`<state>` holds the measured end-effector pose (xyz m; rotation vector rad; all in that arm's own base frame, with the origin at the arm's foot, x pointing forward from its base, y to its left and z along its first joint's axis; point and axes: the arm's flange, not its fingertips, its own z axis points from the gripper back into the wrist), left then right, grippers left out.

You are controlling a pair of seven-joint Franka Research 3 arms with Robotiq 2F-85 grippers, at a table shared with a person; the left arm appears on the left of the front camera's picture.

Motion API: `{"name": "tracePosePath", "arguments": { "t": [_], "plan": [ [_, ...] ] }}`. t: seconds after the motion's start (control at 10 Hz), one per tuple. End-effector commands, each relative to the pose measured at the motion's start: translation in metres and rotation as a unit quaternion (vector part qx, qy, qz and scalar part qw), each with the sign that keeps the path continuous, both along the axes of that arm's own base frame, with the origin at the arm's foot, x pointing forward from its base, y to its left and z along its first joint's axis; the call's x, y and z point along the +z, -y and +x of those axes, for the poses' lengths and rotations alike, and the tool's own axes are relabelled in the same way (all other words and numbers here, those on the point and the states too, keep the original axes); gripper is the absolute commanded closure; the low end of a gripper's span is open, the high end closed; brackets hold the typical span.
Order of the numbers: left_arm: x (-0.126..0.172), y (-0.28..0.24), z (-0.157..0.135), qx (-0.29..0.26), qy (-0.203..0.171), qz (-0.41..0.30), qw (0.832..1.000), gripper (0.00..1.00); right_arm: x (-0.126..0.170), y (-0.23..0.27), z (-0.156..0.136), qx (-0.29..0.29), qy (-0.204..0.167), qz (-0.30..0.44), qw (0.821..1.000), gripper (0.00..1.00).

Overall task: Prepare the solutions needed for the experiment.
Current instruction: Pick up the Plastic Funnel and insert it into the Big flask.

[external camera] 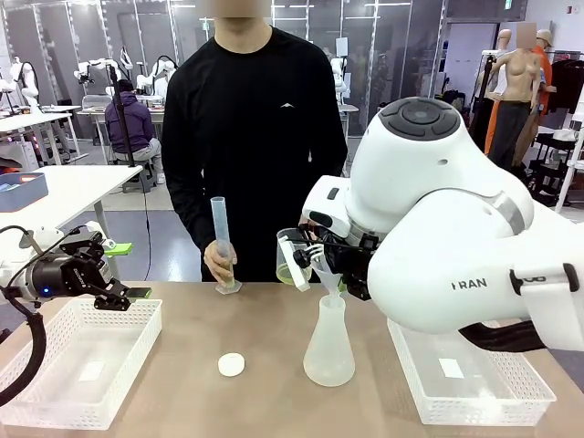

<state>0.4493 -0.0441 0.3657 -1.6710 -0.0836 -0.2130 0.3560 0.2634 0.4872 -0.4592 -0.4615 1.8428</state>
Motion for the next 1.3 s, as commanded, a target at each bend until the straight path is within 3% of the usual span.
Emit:
{"name": "tracePosePath", "arguments": {
  "t": [0.0, 1.0, 1.2],
  "plan": [
    [0.0, 0.0, -0.001, 0.0, 0.001, 0.0, 1.0, 0.0, -0.014, 0.003, 0.007, 0.015, 0.0, 0.009, 1.0, 0.96],
    [0.0, 0.0, -0.001, 0.0, 0.001, 0.0, 1.0, 0.0, -0.038, 0.012, 0.013, 0.032, -0.004, 0.025, 0.999, 0.96],
    [0.0, 0.0, -0.001, 0.0, 0.001, 0.0, 1.0, 0.0, -0.039, 0.012, 0.011, 0.035, -0.007, 0.026, 0.999, 0.77]
  ]
}}
